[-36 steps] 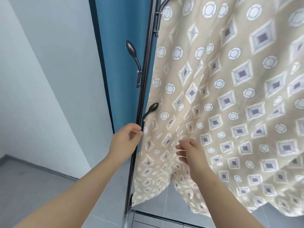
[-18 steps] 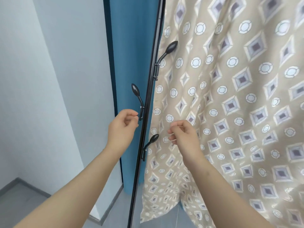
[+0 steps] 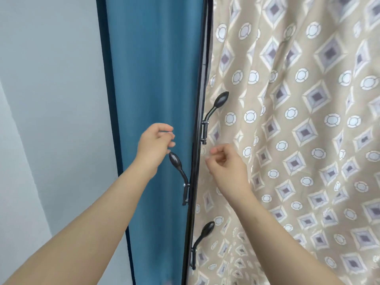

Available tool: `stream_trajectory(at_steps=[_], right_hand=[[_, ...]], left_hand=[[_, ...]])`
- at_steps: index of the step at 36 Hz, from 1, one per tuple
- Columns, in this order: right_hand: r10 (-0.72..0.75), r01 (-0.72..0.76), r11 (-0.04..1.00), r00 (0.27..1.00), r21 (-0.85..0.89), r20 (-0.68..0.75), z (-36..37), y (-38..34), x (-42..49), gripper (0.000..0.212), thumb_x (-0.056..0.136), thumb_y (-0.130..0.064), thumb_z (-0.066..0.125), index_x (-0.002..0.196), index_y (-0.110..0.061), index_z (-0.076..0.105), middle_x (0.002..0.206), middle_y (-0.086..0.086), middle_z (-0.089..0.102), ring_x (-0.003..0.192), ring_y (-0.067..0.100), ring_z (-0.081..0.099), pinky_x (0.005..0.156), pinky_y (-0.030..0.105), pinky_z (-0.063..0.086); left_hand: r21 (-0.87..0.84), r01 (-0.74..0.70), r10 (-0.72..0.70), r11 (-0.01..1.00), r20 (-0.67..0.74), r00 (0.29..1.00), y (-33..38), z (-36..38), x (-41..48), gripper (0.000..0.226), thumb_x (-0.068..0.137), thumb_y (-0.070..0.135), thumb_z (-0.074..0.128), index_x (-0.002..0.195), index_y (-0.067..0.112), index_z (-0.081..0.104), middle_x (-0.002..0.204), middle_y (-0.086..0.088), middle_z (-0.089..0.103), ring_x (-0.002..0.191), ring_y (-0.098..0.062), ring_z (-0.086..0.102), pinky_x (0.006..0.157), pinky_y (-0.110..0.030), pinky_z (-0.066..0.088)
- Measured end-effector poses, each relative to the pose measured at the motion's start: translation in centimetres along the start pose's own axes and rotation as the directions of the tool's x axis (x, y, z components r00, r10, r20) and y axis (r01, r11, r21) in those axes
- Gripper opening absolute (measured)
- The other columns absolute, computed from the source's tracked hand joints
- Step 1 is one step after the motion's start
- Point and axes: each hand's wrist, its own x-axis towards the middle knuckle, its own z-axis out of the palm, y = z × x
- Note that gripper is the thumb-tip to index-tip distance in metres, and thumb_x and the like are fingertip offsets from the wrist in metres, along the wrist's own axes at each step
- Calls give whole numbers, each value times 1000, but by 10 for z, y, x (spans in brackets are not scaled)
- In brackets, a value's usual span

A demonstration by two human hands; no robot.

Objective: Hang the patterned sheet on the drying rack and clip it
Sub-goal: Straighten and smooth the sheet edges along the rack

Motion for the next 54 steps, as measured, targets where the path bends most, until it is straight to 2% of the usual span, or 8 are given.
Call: stream_trajectory(at_steps=[8, 12, 20, 25, 29, 38, 45, 54], right_hand=[[-20, -29, 961, 984, -273, -175, 28, -3, 29, 24, 78, -36, 68, 78, -29, 44, 88, -5, 55, 81, 14, 51, 70, 28, 39], [102, -210, 850, 965, -483, -240, 28, -9, 28, 59, 68, -61, 67, 107, -24, 44, 111, -7, 47, 104, 16, 50, 85, 34, 42], [-13, -263, 630, 937, -731, -349, 37, -12, 40, 62, 79, -61, 56, 115, -14, 40, 119, 5, 42, 114, 28, 47, 89, 40, 40], [-31, -281, 667, 915, -690, -402, 28, -14, 48, 39, 86, -40, 53, 113, -14, 41, 115, 5, 43, 107, 29, 49, 84, 38, 41], [-31, -248, 777, 903, -578, -429, 9, -11, 52, 13, 84, -15, 48, 97, -15, 46, 100, 1, 48, 93, 24, 50, 77, 37, 43], [-139, -31, 953, 841, -302, -523, -36, -39, 54, 15, 91, -10, 44, 84, -19, 54, 66, -13, 52, 62, -3, 50, 58, 5, 36], [-319, 190, 944, 737, -270, -596, -53, -78, 69, 27, 95, -15, 45, 68, -14, 43, 58, -8, 38, 55, 4, 37, 56, 15, 33], [-321, 301, 947, 882, -112, -345, -32, -101, 79, 34, 63, -18, 53, 87, -41, 46, 73, -15, 51, 70, 8, 53, 69, 30, 47]], left_hand=[[-11, -12, 16, 1000, 368, 930, 0, 14, 51, 20, 92, 22, 54, 111, 28, 50, 102, 11, 59, 100, -10, 57, 77, -22, 48], [-40, 38, -12, 998, 519, 855, -3, 29, 61, 35, 89, 19, 59, 123, 24, 47, 125, 8, 52, 111, -12, 54, 94, -31, 45], [-93, 236, -162, 967, 489, 857, -16, 55, 74, 81, 87, 20, 61, 148, 29, 9, 151, 2, 25, 128, -17, 40, 105, -35, 38], [10, 177, -150, 984, 580, 801, -9, 56, 75, 14, 89, 12, 52, 92, 18, 64, 83, 2, 66, 73, -11, 59, 81, -24, 52], [-37, 141, -94, 989, 574, 814, 2, 62, 69, 36, 91, 12, 47, 57, 22, 46, 37, 15, 49, 42, -4, 47, 59, -19, 39], [-256, 154, -21, 954, 458, 889, 33, 64, 80, 16, 92, 16, 51, 76, 16, 53, 65, 3, 55, 60, -14, 51, 56, -26, 43], [-470, 54, 57, 881, 219, 974, 68, 41, 102, 26, 94, 20, 49, 69, 18, 44, 70, -2, 49, 62, -16, 48, 61, -30, 40], [-488, 281, 103, 826, 622, 776, 110, 28, 105, 28, 92, 36, 49, 96, 14, 65, 87, -5, 68, 72, -19, 65, 64, -28, 55]])
